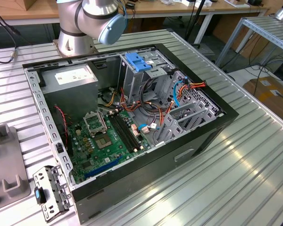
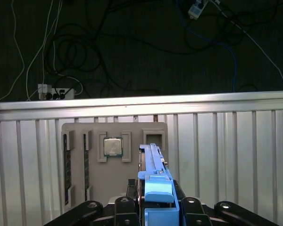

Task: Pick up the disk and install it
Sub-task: 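Pick up the disk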

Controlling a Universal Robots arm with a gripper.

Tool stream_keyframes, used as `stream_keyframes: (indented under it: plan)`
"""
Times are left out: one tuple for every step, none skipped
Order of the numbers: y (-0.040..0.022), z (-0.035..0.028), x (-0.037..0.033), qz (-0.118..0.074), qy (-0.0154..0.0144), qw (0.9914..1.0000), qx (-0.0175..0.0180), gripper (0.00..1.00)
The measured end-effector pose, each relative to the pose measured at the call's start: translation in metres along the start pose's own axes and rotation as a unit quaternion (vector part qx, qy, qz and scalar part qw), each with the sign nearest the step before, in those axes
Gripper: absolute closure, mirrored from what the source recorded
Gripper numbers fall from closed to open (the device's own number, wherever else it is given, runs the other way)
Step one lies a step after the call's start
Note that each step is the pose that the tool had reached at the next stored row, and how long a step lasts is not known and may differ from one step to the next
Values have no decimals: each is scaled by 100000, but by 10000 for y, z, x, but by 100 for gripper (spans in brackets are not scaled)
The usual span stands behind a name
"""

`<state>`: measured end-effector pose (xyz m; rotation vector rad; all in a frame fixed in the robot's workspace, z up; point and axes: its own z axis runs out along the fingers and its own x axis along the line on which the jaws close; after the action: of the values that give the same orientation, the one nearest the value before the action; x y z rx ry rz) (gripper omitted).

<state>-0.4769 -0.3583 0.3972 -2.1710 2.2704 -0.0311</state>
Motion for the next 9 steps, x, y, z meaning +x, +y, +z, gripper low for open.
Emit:
stream_keyframes:
  plan:
    - [0,-5,0,2,59,100000,-1,63]
    - [-1,-8,0,-2,98,100000,2,63]
    - [-1,-10,0,-2,129,100000,5,63]
    - [-1,-15,0,-3,190,100000,7,63]
    - [-2,-18,0,-3,231,100000,11,63]
    - [-2,-20,0,-5,262,100000,13,63]
    - [-2,-24,0,-5,299,100000,9,63]
    - [-2,-26,0,-6,324,99999,12,63]
    - [-3,-30,0,-7,362,99999,11,63]
